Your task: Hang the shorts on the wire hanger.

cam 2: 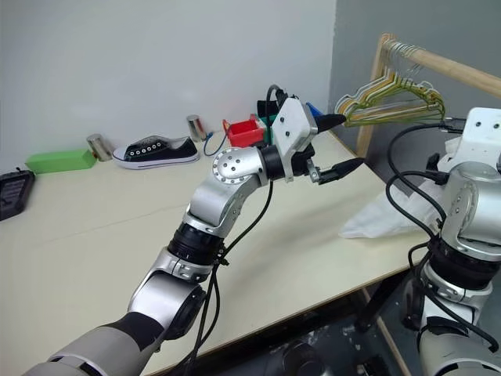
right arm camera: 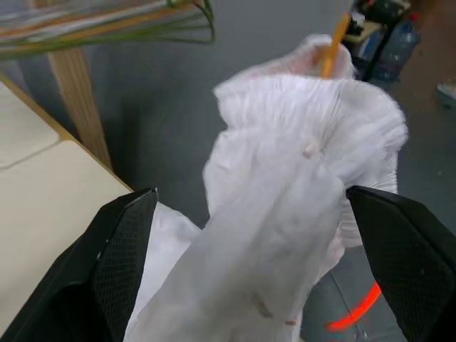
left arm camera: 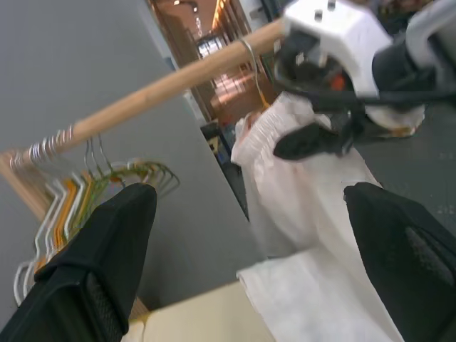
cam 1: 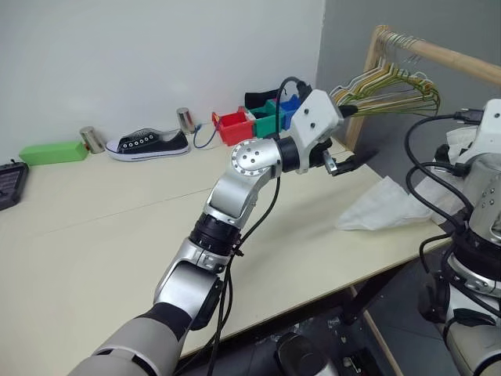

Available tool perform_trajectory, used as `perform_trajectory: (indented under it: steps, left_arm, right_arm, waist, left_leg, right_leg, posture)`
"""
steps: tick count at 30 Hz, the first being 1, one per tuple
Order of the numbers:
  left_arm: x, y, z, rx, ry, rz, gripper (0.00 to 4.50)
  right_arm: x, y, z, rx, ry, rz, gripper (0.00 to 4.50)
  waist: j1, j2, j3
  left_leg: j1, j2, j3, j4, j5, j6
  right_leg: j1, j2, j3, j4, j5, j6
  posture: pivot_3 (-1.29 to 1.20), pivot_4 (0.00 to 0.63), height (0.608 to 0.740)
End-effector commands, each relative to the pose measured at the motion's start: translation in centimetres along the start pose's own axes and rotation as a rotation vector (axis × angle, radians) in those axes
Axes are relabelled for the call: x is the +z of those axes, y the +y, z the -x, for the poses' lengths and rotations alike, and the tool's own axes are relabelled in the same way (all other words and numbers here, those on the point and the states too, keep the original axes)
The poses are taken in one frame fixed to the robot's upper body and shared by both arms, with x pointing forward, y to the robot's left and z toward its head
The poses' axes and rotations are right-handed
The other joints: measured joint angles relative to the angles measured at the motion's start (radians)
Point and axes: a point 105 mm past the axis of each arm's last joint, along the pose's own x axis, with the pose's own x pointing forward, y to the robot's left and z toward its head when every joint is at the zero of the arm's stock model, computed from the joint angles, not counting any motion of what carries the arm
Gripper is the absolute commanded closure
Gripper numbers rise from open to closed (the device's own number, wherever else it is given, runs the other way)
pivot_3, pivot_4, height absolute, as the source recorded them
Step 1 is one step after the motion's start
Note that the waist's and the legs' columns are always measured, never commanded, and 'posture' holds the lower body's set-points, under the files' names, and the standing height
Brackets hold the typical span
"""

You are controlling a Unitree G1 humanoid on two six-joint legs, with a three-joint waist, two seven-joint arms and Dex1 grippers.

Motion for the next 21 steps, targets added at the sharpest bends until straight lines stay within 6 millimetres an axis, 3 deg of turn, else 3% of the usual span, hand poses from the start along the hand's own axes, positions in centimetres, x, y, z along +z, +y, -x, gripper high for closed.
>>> perform_trajectory:
  steps: [1,4,7,9,12,15,21]
  left_arm:
    - [1.4,2.1,2.1,0.1,-0.023,-0.023,0.0]
    - [1.1,3.9,4.5,0.211,0.019,-0.01,0.0]
    - [-0.4,4.9,7.0,0.31,0.091,0.017,0.0]
    - [-1.7,5.3,8.6,0.385,0.145,0.032,0.0]
    - [-3.8,6.6,12.5,0.631,0.224,0.056,0.0]
    - [-7.4,5.9,17.7,0.888,0.345,0.138,0.0]
    - [-10.6,2.3,23.4,1.13,0.455,0.274,0.0]
  right_arm:
    - [4.3,1.6,2.2,0.04,-0.166,0.033,0.01]
    - [6.3,4.0,3.0,0.12,-0.262,0.102,0.01]
    - [5.6,8.4,2.8,0.325,-0.279,0.11,0.01]
    - [4.4,11.0,2.6,0.439,-0.267,0.074,0.01]
    - [1.6,15.8,2.2,0.609,-0.257,0.055,0.01]
    - [-1.8,19.1,1.6,0.677,-0.273,0.09,0.01]
    - [-6.9,21.3,1.2,0.762,-0.197,0.054,0.01]
  waist:
    - [-0.003,0.0,0.0]
    - [-0.005,0.0,0.0]
    - [-0.001,0.0,-0.001]
    - [0.006,-0.001,-0.002]
    - [0.033,-0.004,-0.003]
    - [0.075,-0.004,-0.003]
    - [0.218,-0.007,-0.004]
  left_leg:
    - [0.0,0.0,0.0,0.0,0.0,0.0]
    - [0.0,0.0,0.0,-0.002,0.0,0.0]
    - [0.001,0.002,-0.001,-0.003,0.0,0.0]
    - [0.001,0.002,-0.002,-0.003,0.0,0.0]
    - [0.001,0.001,-0.003,-0.003,0.0,0.0]
    - [0.001,0.002,-0.004,-0.002,0.0,0.0]
    - [-0.006,0.002,-0.005,-0.002,0.0,0.0]
  right_leg:
    - [0.0,0.0,0.0,0.0,0.0,0.0]
    - [-0.001,0.0,0.0,0.0,0.0,0.0]
    - [-0.001,0.001,-0.001,0.001,0.002,0.004]
    - [0.0,0.002,-0.002,0.001,0.003,0.005]
    - [-0.001,0.002,-0.002,0.003,0.003,0.005]
    - [0.0,0.003,-0.002,0.004,0.003,0.005]
    - [-0.007,0.004,-0.002,0.005,0.003,0.004]
  posture:
    - [-0.43,0.022,0.74]
    - [-0.38,0.021,0.74]
    - [-0.32,0.017,0.74]
    - [-0.29,0.014,0.74]
    - [-0.21,0.005,0.74]
    - [-0.14,0.001,0.74]
    - [-0.05,0.0,0.74]
